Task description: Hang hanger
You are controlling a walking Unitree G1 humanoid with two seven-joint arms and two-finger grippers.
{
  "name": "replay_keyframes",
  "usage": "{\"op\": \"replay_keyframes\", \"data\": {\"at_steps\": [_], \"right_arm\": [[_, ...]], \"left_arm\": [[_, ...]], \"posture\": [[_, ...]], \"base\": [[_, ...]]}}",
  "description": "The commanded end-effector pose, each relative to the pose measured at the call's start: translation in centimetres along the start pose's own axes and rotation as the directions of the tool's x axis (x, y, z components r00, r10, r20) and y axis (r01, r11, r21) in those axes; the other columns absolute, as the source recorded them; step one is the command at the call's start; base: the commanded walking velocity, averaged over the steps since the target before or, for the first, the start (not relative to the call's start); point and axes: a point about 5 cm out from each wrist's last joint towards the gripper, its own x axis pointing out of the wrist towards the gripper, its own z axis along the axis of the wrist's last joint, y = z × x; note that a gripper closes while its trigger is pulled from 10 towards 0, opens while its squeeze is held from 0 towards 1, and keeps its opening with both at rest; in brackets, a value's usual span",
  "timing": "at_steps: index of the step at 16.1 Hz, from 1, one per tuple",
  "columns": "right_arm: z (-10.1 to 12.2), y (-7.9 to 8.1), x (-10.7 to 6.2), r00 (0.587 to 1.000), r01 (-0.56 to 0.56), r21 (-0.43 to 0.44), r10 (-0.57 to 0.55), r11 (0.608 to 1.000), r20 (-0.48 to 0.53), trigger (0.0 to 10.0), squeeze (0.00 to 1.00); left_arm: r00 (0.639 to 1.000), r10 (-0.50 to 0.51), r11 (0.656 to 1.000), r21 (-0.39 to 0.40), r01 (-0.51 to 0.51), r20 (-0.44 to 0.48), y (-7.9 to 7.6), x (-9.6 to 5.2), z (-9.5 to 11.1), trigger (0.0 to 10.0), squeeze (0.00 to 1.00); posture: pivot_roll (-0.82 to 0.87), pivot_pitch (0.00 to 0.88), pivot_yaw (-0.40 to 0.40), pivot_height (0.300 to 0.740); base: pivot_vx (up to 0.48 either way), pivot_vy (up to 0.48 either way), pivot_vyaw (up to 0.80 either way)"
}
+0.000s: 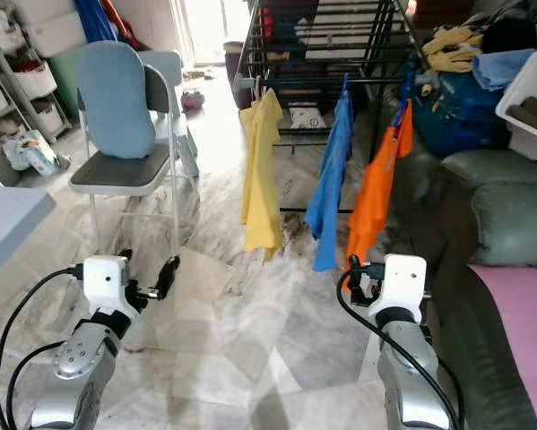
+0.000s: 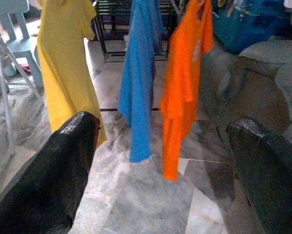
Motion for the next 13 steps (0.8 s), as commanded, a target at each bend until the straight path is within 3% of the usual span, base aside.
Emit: {"op": "replay_keyframes", "data": {"at_steps": [1,13], "right_arm": [[0.49,0.97,0.33,1.000,-0.024,0.012,0.024,1.000,0.020,10.0,0.00],[0.15,1.22,0.51,1.000,-0.024,0.010,0.024,1.000,0.014,10.0,0.00]], "left_arm": [[1.000,0.021,1.000,0.011,-0.021,-0.002,0.67,-0.17,0.19,10.0,0.00],[0.999,0.026,0.999,0.033,-0.025,-0.032,0.32,0.24,0.06,10.0,0.00]], "posture": [[-0.15,0.000,0.074,0.740],[-0.15,0.000,0.078,0.740]], "base": [[0.322,0.296,0.00],[0.267,0.372,0.00]]}}
